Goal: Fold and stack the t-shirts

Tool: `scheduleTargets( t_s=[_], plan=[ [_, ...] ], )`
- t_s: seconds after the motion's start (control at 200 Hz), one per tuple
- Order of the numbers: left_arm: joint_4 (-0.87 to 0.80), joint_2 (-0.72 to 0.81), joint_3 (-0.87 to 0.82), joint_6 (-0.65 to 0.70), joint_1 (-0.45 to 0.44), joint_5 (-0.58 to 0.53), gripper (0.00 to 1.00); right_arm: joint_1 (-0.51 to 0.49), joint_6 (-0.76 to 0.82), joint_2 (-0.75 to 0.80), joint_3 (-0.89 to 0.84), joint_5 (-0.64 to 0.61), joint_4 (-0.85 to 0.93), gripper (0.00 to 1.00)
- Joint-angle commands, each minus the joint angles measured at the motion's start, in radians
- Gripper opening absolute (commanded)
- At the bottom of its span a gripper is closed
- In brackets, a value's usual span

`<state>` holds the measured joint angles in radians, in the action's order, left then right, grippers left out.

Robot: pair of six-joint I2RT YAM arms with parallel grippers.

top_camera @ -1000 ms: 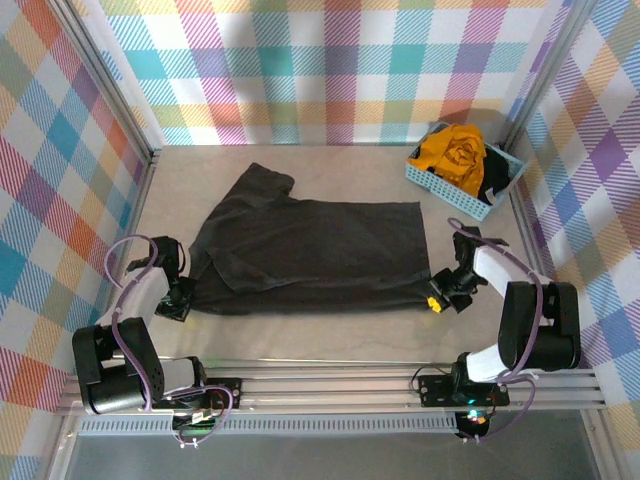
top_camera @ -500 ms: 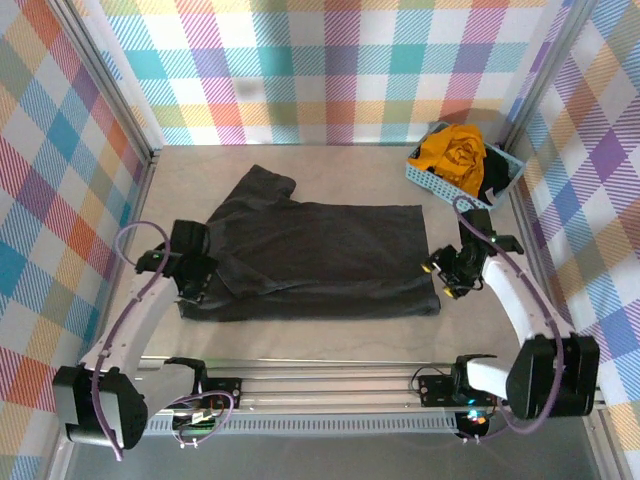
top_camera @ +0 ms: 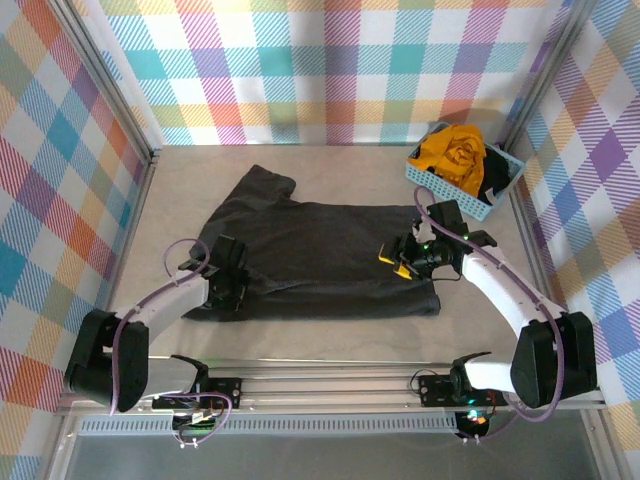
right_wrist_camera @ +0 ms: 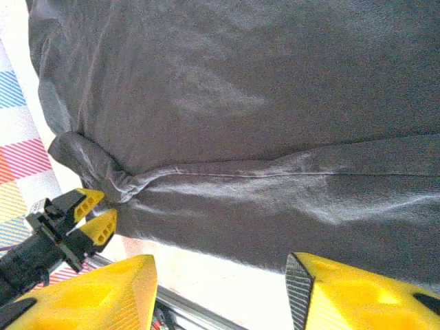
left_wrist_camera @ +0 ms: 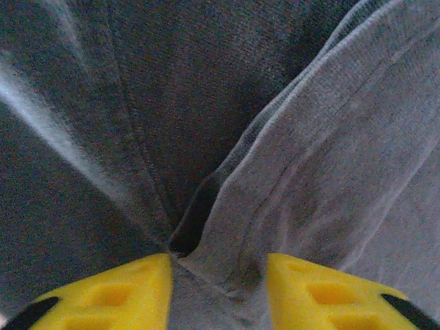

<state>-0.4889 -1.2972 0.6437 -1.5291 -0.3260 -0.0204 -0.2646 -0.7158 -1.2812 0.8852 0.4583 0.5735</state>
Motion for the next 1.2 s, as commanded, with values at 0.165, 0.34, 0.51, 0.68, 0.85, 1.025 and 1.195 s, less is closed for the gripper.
scheduleTargets(
  t_s=[0.165, 0.34, 0.51, 0.68, 0.85, 1.025, 1.195],
  plan=[
    [-0.014, -0.051, 0.094, 0.066, -0.007, -0.066, 0.04, -0.006, 0.026, 0.019, 0.017, 0.022, 0.0, 0.5],
    [-0.105, -0.129, 0.225, 0.176, -0.012, -0.069, 0.0, -0.007, 0.021, 0.02, 0.018, 0.011, 0.006, 0.48],
    [-0.157, -0.246, 0.361, 0.298, -0.03, -0.078, 0.0, -0.006, 0.016, 0.02, 0.021, 0.003, 0.007, 0.47],
    [-0.209, -0.414, 0.534, 0.453, -0.047, -0.059, 0.0, -0.005, 0.014, 0.022, 0.019, -0.004, 0.019, 0.46],
    [-0.338, -0.583, 0.743, 0.628, -0.109, -0.067, 0.0, -0.005, 0.009, 0.038, 0.007, -0.004, 0.024, 0.46],
    [-0.419, -0.682, 0.843, 0.735, -0.16, -0.116, 0.0, -0.005, 0.003, 0.049, -0.008, -0.004, 0.027, 0.46],
    [-0.439, -0.732, 0.884, 0.774, -0.171, -0.133, 0.46, -0.005, -0.002, 0.048, -0.018, 0.005, 0.032, 0.5]
  ],
)
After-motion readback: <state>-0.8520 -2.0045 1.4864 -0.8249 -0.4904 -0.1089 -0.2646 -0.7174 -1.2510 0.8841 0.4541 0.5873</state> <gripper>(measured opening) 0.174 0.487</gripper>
